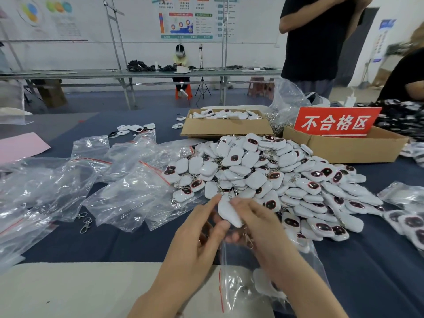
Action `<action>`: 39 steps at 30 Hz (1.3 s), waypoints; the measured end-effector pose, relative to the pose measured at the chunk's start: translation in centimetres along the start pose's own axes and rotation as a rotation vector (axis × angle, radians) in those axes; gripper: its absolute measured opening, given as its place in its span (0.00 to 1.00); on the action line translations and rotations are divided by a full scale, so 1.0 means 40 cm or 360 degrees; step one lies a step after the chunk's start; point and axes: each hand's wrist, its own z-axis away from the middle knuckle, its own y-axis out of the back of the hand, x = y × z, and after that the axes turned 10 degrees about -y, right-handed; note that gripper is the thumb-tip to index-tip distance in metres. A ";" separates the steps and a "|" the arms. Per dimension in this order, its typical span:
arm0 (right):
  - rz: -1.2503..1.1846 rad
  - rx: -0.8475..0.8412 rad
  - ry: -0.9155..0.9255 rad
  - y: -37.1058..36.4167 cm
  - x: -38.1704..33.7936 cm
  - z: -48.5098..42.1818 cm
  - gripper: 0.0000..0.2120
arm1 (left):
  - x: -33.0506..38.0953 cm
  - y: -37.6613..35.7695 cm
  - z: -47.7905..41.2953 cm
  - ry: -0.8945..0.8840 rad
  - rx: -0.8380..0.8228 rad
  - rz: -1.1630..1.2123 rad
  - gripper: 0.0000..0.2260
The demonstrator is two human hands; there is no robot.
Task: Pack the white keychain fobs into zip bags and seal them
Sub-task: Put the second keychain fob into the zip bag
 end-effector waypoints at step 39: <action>0.0069 0.0018 0.0229 -0.014 0.041 -0.047 0.09 | -0.006 0.035 -0.036 0.0300 -0.0027 0.0639 0.10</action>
